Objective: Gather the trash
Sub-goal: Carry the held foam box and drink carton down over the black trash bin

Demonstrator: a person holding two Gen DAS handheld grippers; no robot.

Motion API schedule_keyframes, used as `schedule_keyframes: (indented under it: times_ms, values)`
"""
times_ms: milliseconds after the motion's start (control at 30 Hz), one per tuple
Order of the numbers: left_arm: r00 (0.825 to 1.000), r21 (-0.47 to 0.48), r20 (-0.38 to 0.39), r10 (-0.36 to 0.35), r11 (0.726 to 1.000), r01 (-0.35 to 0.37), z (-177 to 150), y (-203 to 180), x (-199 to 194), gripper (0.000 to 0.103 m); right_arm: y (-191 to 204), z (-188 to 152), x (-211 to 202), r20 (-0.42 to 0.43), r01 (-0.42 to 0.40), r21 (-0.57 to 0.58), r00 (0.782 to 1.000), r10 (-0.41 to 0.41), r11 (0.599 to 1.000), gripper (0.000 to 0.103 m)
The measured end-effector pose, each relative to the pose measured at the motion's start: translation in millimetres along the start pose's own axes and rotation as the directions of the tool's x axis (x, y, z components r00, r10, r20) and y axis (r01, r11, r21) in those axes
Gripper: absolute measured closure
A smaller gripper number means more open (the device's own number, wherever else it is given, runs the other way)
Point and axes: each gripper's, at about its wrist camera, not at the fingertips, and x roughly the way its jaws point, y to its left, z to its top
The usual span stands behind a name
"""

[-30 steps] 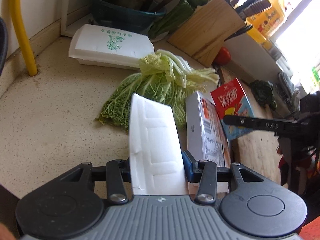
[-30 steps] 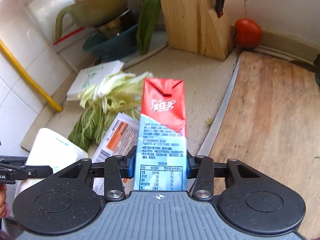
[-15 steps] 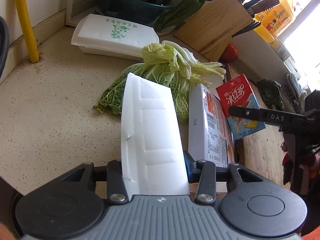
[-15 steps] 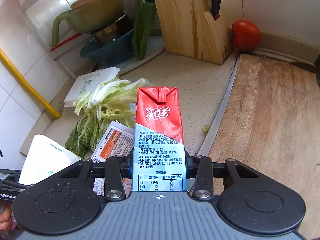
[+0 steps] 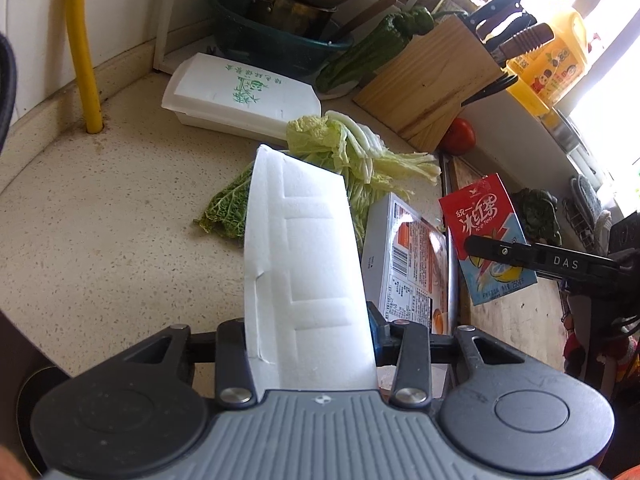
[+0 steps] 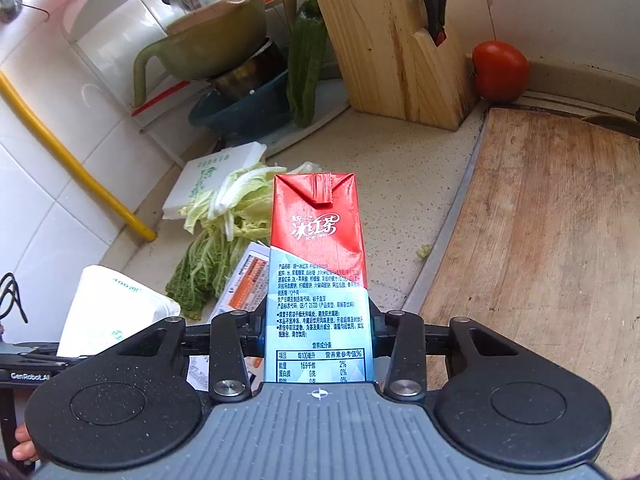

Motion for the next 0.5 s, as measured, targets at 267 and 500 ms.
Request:
schedule_keyframes:
  times_ms: [267, 500]
  values:
    - [0.997, -0.052, 0.063, 0.052, 0.997, -0.049, -17.5, -5.9, -21.1, 0.066, 11.4, 2.0, -4.0, -0.014, -0.073, -0.065, 0.997, 0.072, 0.995, 0.055]
    - [0.986, -0.126, 0.128, 0.110, 0.988, -0.094, -42.5, -1.7, -46.4, 0.066, 37.8, -0.9, 3.2, -0.074, -0.179, -0.148, 0.983, 0.170, 0.973, 0.055]
